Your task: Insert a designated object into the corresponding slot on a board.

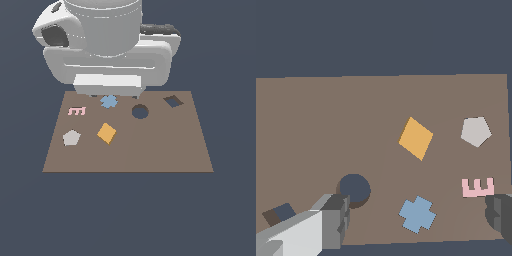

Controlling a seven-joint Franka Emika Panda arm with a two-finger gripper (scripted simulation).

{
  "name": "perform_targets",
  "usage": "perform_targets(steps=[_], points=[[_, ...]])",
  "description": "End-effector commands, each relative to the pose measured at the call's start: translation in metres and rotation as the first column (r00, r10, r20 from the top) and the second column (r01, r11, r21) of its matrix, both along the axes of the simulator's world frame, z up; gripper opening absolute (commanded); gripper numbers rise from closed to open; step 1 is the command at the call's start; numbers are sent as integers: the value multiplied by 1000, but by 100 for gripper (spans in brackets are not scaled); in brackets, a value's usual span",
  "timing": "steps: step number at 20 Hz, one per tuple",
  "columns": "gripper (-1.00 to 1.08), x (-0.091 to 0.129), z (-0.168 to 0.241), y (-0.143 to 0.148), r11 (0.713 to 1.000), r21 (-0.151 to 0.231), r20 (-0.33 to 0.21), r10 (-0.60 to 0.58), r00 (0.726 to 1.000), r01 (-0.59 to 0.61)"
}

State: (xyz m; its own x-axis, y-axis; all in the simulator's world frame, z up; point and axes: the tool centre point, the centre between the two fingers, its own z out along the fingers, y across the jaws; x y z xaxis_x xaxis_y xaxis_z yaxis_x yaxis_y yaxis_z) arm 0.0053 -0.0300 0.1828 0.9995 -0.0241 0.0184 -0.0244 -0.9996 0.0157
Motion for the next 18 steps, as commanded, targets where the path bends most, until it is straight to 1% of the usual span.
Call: perform_targets(steps=[1,5,9,14,18], points=[[100,0,0,0,1000,0,0,0,1000,0],[100,1,-4,-1,1000,0,0,-13,1000,13],[100,4,-16,-4,999,2,-2,-52,999,52],[100,11,-44,-10,990,4,-5,-138,990,138],[100,18,-74,-19,972,7,-9,-234,972,234]])
